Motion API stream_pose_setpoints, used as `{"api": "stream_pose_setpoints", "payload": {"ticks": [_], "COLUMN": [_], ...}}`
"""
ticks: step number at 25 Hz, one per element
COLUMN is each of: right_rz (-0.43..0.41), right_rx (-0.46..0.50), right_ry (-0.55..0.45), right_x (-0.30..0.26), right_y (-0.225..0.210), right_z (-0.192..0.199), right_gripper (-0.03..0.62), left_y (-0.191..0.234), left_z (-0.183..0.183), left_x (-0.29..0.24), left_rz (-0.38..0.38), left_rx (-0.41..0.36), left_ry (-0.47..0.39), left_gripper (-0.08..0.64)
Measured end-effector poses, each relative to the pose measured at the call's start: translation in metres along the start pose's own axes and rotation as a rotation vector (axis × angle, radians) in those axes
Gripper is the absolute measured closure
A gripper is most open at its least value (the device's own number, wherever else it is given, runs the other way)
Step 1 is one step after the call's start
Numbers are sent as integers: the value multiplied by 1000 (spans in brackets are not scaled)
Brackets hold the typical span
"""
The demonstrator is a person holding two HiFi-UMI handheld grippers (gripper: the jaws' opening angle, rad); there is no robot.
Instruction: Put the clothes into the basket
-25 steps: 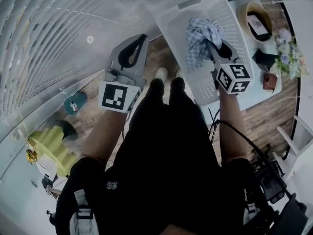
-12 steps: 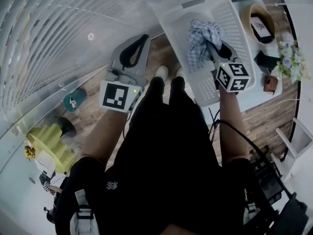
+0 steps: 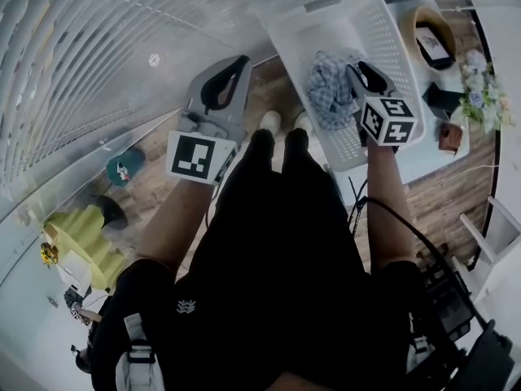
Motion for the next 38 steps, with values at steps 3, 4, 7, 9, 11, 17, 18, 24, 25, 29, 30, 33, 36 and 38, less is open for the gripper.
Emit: {"api": "stream_pose_setpoints", "payload": {"ticks": [3,4,7,9,11,17,18,24,25,29,30,33,36,38], "right_rz": [3,7,-2,-25,-40,-57,-49,18,35,88,100,137,183,211], "right_rx": [7,8,3,2,6,78,83,116,131,147,141,115,99,83], "right_ry": [-8,-14,-65,-146,-231,-350,-365,-427,-433,-472,-481,-510,-530,-539], "right_x": [7,10,22,30,41,76,82,123,130,161,168,183,198,209], "right_y": [1,2,7,12,18,36,36,39,40,46,45,37,29,25], "right_z": [-3,-4,-10,-18,-28,-60,-63,-79,-81,-88,-88,-84,-76,-70], "right_gripper": [469,469,469,469,469,469,469,469,469,469,469,469,482,488], "left_y": [-3,-4,-7,-10,-12,-22,-24,-34,-36,-41,-41,-41,-45,-49], "left_z": [-4,-6,-11,-16,-19,-44,-48,-76,-80,-97,-98,-101,-104,-106], "left_x": [1,1,2,1,-1,5,5,10,11,18,18,10,2,0], "left_rz": [12,17,31,39,42,54,57,85,91,113,119,142,163,178], "left_rx": [-9,-13,-30,-38,-40,-55,-60,-86,-90,-94,-93,-93,-93,-93], "left_ry": [-12,-16,-26,-37,-39,-83,-93,-152,-161,-186,-189,-207,-217,-218], "left_gripper": [554,554,554,554,554,554,554,554,554,554,555,554,554,554]}}
Point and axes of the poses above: the fingertips, and each gripper's own axes: x backward along the fingers, y to its left, z out of its underside, the point moved 6 cm from there along x, backward along the fingers, and after that the axes turned 3 degrees about -y, right-handed, at the moved point
